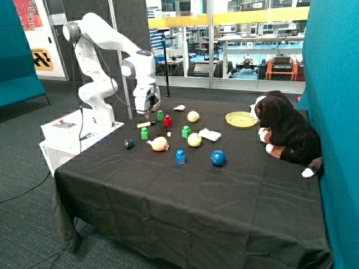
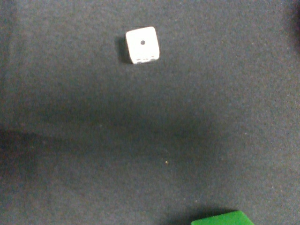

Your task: Stack green blocks

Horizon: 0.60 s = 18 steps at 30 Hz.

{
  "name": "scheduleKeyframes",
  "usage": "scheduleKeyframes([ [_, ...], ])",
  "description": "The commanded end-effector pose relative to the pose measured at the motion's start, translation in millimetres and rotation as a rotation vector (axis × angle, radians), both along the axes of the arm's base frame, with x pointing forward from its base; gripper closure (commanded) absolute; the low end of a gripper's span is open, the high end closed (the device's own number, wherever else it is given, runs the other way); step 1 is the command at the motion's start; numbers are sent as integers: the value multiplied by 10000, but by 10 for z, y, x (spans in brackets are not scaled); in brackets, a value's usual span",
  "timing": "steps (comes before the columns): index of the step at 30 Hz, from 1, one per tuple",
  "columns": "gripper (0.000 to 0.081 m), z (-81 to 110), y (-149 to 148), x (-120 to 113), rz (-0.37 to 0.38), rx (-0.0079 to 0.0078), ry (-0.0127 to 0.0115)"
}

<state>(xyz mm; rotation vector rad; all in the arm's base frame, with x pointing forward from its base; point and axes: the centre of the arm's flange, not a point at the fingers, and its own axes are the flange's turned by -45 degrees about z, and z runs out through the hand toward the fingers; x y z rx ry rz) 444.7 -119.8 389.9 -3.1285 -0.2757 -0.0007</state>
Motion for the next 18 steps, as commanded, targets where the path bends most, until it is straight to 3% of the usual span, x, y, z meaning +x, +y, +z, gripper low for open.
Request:
scheduleKeyframes([
  [1, 347, -137, -23, -49, 236, -10, 4],
  [11, 363, -274, 133, -72, 665, -10, 3],
  [18, 363, -311, 55, -211, 644, -10, 3],
])
